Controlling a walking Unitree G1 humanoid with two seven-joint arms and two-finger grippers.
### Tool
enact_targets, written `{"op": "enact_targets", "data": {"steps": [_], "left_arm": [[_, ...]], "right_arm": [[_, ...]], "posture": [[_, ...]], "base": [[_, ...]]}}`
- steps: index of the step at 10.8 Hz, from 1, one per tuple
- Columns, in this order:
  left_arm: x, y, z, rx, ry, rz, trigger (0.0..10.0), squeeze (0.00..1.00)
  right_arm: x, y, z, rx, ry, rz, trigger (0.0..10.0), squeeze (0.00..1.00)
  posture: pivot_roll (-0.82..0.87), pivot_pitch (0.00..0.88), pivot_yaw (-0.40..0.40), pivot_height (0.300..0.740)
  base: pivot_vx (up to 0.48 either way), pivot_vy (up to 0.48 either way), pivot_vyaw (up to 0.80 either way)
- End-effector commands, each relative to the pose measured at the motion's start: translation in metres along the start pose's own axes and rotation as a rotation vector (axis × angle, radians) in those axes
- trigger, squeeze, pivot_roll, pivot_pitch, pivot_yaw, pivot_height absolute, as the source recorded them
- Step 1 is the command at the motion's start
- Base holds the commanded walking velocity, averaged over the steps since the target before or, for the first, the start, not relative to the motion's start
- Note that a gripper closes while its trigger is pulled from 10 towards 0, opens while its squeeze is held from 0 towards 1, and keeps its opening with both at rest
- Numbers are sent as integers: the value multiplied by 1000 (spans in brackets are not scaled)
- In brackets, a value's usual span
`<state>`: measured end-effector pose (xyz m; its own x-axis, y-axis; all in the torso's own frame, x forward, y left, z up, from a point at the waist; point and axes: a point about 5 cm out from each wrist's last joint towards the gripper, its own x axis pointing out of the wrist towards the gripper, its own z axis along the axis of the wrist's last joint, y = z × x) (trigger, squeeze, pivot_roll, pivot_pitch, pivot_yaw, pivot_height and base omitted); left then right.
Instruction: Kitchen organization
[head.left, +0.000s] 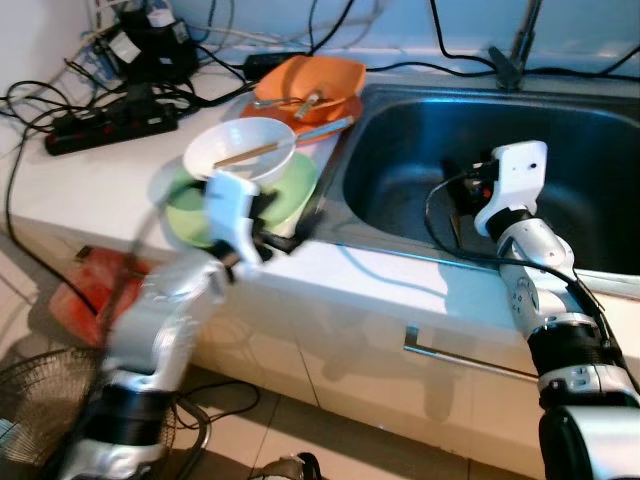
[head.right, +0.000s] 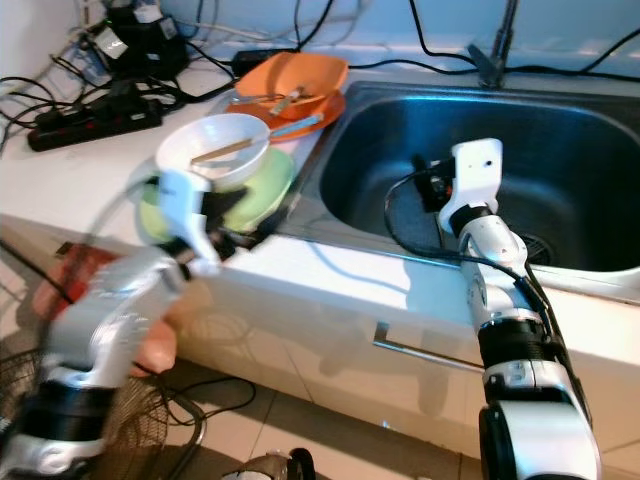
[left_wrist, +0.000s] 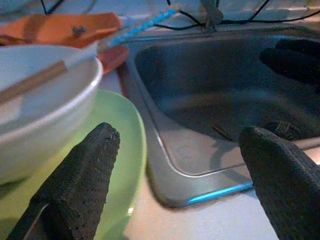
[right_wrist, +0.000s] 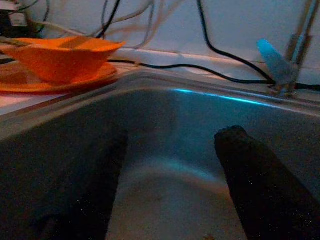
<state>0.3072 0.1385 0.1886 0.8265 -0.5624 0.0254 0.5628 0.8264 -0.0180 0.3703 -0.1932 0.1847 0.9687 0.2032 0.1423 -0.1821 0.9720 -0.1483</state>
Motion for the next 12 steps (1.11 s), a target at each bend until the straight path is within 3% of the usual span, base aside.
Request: {"op": "enact_targets", "data": {"steps": [1, 2, 3, 4, 7, 10, 12], "left_arm": [[-7, 4, 4, 34, -14, 15, 10000, 0], [-11, 3, -3, 52, -5, 23, 10000, 0], [-9, 2, -8, 40, -9, 43, 10000, 0], [-4, 0, -8, 26, -38, 73, 10000, 0], [12, -13, 4, 50, -176, 173, 10000, 0], [19, -7, 17, 153, -286, 254, 10000, 0], [23, 4, 25, 145, -323, 328, 10000, 0]], "right_arm": [[-1, 10, -1, 0, 2, 51, 10000, 1000], [-1, 13, -5, -6, 12, 82, 10000, 1000], [-2, 14, -7, -1, 21, 91, 10000, 812], [-1, 14, -6, 1, 13, 86, 10000, 0], [-3, 0, -5, 74, 11, -60, 10000, 0], [-2, 2, 2, 66, -29, -92, 10000, 0], [0, 6, 9, 139, -52, -111, 10000, 0]], "posture": [[117, 101, 135, 740], [116, 88, 122, 740], [96, 77, 109, 740], [89, 70, 102, 740], [93, 68, 54, 740], [58, 9, 47, 740], [84, 0, 37, 740]], "base": [[0, 0, 0], [0, 0, 0], [0, 0, 0], [0, 0, 0], [0, 0, 0], [0, 0, 0], [0, 0, 0]]}}
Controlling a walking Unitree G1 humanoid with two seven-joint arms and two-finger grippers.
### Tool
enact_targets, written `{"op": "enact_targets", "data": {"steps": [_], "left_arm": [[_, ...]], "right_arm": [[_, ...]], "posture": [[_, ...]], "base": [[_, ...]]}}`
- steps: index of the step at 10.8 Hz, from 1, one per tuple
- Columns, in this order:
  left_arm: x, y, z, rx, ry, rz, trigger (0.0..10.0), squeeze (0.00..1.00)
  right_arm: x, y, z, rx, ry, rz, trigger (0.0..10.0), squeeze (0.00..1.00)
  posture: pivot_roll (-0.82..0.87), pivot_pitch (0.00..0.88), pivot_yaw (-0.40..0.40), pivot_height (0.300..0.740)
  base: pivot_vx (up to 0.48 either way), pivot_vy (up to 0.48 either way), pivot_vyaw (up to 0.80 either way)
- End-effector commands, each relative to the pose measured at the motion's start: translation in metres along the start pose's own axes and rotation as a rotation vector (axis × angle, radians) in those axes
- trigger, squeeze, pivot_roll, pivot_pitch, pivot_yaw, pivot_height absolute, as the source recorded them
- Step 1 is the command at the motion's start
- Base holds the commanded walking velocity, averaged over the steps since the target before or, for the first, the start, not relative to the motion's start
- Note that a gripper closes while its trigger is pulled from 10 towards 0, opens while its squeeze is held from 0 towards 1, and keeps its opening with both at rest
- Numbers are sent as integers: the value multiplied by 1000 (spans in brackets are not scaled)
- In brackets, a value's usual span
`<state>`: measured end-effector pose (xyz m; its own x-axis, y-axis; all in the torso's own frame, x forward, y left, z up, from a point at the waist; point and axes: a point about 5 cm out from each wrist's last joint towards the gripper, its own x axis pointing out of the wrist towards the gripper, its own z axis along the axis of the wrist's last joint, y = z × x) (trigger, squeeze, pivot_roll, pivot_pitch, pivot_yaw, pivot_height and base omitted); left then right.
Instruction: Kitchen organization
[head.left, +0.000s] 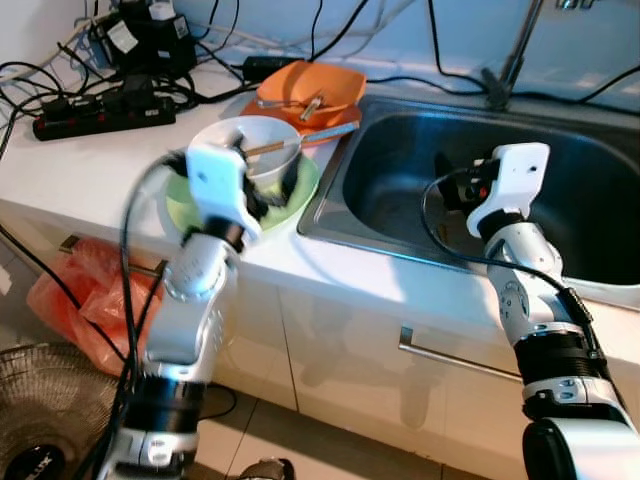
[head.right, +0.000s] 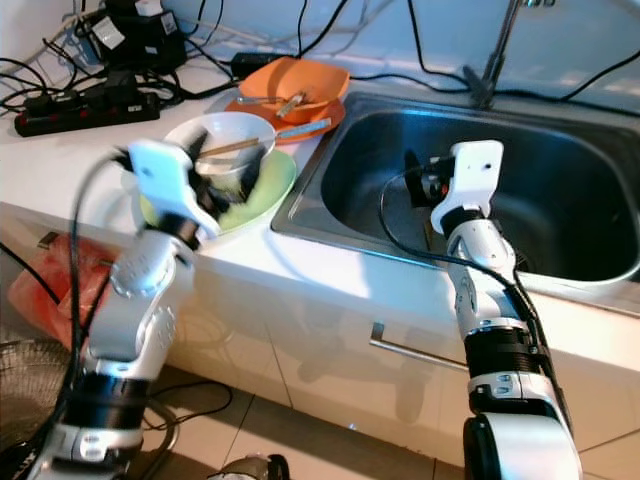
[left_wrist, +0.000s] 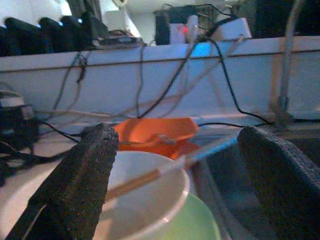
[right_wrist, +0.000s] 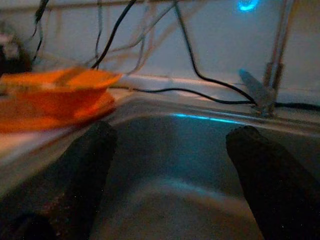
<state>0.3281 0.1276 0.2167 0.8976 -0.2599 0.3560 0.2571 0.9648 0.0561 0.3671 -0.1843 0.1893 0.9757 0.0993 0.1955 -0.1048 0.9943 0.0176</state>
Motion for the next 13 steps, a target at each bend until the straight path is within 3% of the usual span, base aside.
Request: {"op": "enact_targets", "data": {"steps": [1, 3, 4, 5, 7, 8, 9, 12, 13], "left_arm": [[5, 8, 4, 7, -11, 40, 10000, 0], [8, 12, 0, 15, 11, 28, 10000, 0], [13, 10, 0, -17, 19, -3, 10000, 0], [18, 10, -5, -115, 47, 11, 10000, 0], [29, -1, -10, -266, 77, 14, 10000, 0], [33, -16, -7, -298, 66, -25, 10000, 0], [32, -19, -7, -320, 69, -35, 10000, 0], [29, -13, -7, -352, 64, 14, 10000, 0], [30, -2, 11, -318, -7, 59, 10000, 0]], "right_arm": [[1, 9, 7, 69, -22, 24, 10000, 0], [-6, 39, 8, 212, -42, 123, 10000, 0], [-9, 49, 10, 288, -64, 126, 10000, 0], [-10, 54, 9, 324, -56, 102, 10000, 0], [-14, 60, 17, 350, -74, 124, 10000, 0], [-16, 58, 14, 344, -61, 117, 10000, 0], [-16, 57, 15, 338, -61, 112, 10000, 0], [-19, 56, 20, 301, -70, 104, 10000, 0], [-20, 54, 28, 279, -102, 95, 10000, 0]], "posture": [[94, 15, 58, 740], [101, 11, 116, 740], [101, 13, 131, 740], [77, 21, 149, 740], [73, 29, 151, 740], [77, 32, 149, 740], [70, 38, 149, 740], [61, 50, 147, 740], [64, 55, 140, 740]], "base": [[0, 0, 0], [0, 0, 0], [0, 0, 0], [0, 0, 0], [0, 0, -684], [0, 0, -800], [0, 0, 0], [0, 0, 0], [0, 0, 0]]}}
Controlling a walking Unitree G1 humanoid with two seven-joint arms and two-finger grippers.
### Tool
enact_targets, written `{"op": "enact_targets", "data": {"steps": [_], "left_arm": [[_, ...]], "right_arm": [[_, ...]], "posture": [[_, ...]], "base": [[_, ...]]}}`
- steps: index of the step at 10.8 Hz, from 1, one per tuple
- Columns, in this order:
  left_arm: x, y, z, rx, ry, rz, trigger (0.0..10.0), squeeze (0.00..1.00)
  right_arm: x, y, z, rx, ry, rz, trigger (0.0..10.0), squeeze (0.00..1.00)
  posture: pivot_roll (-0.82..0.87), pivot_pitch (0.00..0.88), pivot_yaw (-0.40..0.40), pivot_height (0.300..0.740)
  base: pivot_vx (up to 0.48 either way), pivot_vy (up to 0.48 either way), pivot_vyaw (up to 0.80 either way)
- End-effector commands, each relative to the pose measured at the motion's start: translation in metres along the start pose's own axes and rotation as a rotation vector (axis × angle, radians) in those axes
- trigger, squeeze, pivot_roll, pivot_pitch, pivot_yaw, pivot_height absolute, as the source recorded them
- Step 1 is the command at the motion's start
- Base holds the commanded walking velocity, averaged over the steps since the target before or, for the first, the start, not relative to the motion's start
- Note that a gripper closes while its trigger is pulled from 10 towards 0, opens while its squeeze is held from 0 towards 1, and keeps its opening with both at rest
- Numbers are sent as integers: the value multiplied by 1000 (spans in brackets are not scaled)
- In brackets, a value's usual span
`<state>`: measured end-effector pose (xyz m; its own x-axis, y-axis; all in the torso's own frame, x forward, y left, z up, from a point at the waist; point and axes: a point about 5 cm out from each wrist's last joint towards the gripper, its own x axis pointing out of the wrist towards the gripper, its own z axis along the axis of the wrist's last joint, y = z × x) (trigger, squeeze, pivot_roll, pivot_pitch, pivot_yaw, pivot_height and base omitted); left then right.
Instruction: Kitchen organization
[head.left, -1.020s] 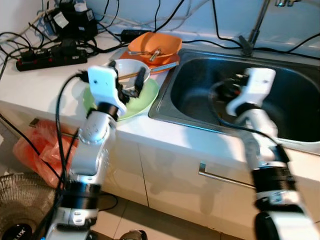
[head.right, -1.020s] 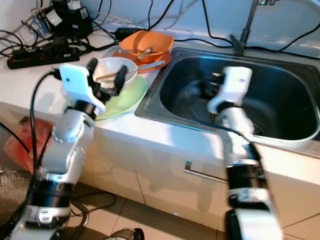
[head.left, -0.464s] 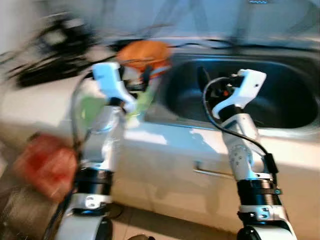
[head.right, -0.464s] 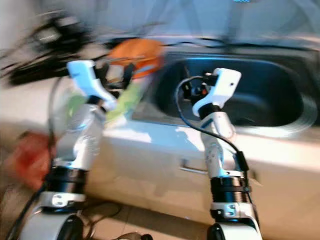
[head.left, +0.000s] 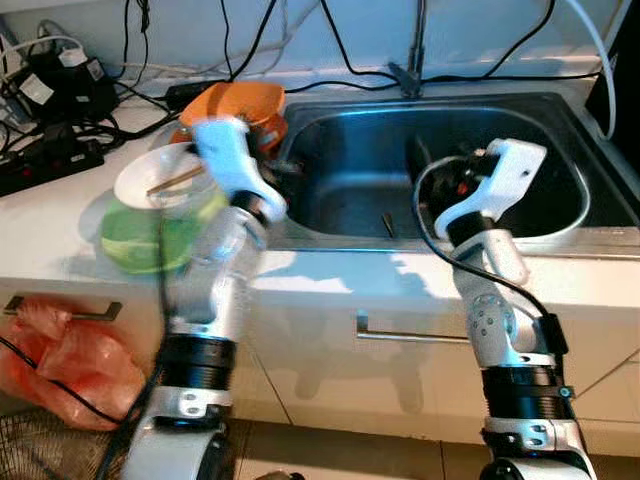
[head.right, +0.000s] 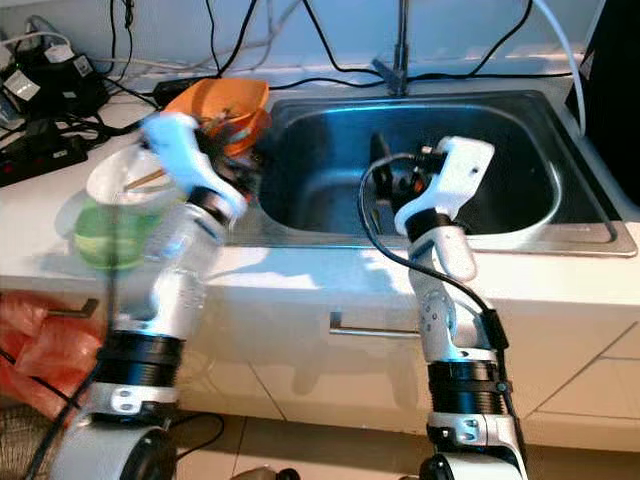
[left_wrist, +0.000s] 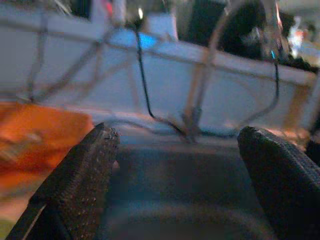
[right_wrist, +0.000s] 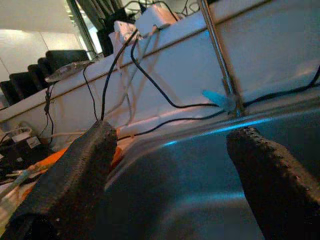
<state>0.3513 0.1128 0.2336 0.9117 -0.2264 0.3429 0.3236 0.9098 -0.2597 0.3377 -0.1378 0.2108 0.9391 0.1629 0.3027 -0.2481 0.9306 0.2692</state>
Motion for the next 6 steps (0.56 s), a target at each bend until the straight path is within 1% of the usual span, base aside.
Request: {"op": "enact_targets", "data": {"steps": [1, 2, 3, 6], "left_arm": [[1, 3, 16, 13, -60, 22, 10000, 0], [4, 1, 26, 0, -93, 22, 10000, 0], [5, -1, 31, -3, -105, 14, 10000, 0], [6, -5, 36, 3, -107, -2, 10000, 0]], "right_arm": [[2, 6, 8, -22, -28, 17, 10000, 0], [4, 9, 15, -44, -50, 27, 10000, 0], [5, 10, 17, -51, -55, 31, 10000, 0], [5, 11, 17, -59, -62, 21, 10000, 0]], "posture": [[68, 57, 136, 740], [71, 57, 134, 740], [74, 54, 132, 740], [78, 53, 137, 740]], "base": [[0, 0, 0], [360, 0, 0], [405, 0, 0], [404, 0, 0]]}}
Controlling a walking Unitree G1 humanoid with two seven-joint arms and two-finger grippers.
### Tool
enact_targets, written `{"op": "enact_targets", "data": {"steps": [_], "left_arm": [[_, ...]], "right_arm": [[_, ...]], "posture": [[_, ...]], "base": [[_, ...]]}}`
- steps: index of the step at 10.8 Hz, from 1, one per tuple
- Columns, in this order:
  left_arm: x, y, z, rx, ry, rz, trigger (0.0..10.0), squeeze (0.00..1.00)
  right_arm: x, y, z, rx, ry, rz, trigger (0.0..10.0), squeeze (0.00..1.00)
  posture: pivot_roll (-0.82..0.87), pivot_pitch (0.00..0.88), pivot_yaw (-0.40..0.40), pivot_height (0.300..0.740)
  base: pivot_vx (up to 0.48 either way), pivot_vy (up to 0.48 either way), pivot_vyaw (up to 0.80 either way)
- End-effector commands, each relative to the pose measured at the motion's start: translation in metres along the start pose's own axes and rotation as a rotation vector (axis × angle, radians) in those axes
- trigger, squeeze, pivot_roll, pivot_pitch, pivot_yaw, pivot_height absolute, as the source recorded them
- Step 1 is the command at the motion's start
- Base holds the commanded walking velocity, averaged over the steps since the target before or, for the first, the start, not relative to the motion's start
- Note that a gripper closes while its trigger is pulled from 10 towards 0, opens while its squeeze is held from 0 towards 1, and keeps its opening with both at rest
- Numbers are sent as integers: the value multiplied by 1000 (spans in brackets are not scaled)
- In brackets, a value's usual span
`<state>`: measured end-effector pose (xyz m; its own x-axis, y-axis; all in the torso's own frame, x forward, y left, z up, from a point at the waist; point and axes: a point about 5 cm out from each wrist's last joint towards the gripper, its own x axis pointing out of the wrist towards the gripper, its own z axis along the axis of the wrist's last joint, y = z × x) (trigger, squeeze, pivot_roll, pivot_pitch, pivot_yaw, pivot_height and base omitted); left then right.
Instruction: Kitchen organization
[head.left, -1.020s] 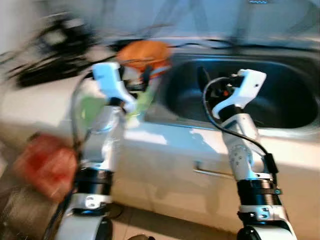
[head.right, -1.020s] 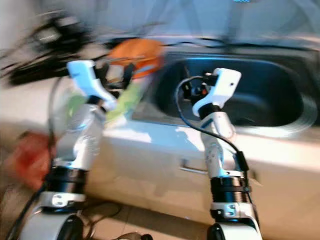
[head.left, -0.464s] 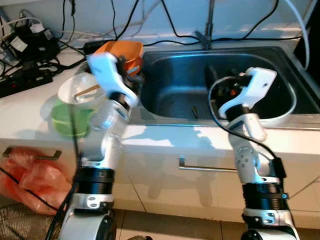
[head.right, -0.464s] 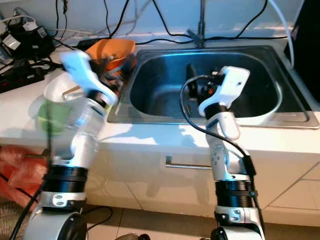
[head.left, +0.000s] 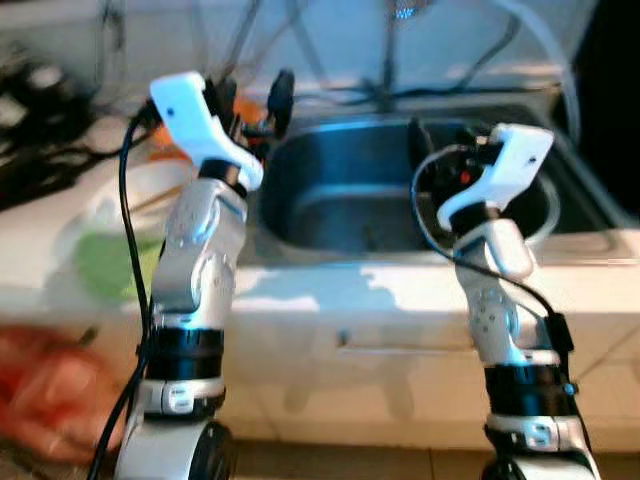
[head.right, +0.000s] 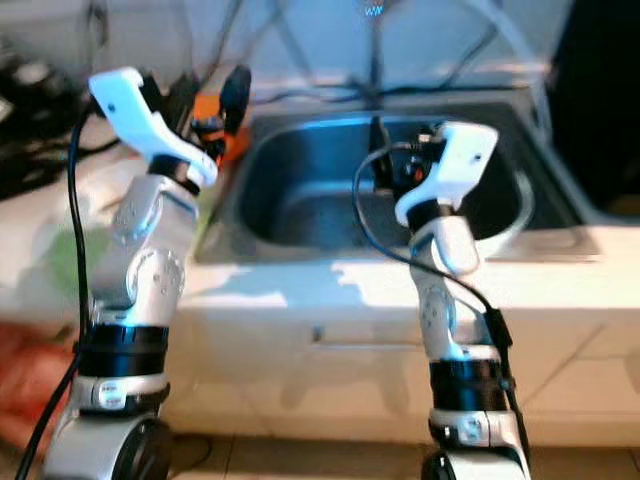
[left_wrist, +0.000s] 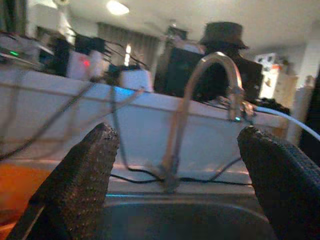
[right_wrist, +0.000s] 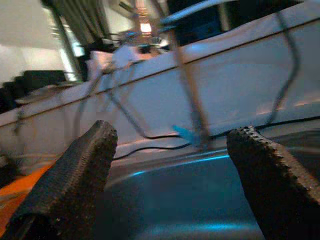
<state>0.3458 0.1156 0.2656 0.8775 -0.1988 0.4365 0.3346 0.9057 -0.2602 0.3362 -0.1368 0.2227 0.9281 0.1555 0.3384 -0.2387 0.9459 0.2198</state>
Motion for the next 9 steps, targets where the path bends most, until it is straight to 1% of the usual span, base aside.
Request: {"op": "enact_targets", "data": {"steps": [1, 3, 4, 9], "left_arm": [[1, 2, 4, 8, -2, 6, 10000, 0], [1, 1, 6, 16, -2, 1, 10000, 0], [1, 3, 7, 42, -3, 24, 10000, 0], [0, 4, 3, 39, 15, 28, 10000, 0]], "right_arm": [[3, 7, 6, -7, -25, 15, 10000, 0], [4, 7, 5, -12, -25, 13, 10000, 0], [4, 6, 5, -14, -26, 11, 10000, 0], [2, 4, 1, -14, -17, -7, 10000, 0]], "posture": [[79, 52, 137, 740], [80, 49, 136, 740], [80, 49, 136, 740], [80, 53, 142, 740]], "base": [[398, 0, 0], [352, 0, 0], [270, 0, 0], [0, 0, 0]]}}
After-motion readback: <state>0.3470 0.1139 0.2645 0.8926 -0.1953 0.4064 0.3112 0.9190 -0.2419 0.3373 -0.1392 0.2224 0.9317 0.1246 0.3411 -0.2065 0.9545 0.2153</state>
